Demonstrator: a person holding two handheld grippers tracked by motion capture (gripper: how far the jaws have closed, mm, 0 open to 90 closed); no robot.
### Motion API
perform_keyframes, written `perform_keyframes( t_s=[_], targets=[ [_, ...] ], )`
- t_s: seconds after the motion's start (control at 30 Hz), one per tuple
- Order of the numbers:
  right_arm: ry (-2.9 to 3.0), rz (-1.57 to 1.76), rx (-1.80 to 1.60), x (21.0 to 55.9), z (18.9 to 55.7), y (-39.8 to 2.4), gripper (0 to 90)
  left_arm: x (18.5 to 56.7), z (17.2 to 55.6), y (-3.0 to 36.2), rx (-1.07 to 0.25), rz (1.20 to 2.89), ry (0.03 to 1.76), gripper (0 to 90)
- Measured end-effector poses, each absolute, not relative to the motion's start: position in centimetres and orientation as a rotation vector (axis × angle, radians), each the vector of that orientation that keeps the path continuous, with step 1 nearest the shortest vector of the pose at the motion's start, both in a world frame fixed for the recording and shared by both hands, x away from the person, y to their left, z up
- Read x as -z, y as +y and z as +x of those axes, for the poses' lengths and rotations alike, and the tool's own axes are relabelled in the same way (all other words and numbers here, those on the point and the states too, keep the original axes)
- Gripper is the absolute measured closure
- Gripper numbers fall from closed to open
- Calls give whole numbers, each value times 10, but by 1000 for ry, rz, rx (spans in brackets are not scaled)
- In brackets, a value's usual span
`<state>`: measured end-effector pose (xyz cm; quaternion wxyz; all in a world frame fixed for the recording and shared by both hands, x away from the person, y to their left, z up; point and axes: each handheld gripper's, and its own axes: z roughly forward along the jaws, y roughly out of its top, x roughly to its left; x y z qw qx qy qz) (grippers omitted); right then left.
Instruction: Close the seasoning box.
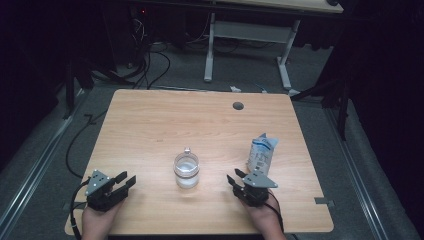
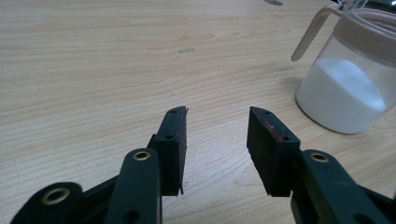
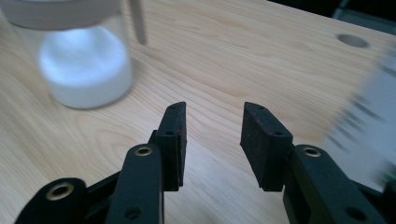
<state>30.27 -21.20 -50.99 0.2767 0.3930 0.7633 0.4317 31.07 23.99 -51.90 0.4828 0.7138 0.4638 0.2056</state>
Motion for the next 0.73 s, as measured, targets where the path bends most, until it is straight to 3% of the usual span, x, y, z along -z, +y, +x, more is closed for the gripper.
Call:
perform_keyframes(
  t_s=[0.13,0.73],
  targets=[
    [2009,1109,-1158,511,296,-232,595,519,311,236,-501,1752,1122,568],
    [2027,1099,-1138,514,293,-227,580,518,314,227,-509,1780,1084,561]
  ],
)
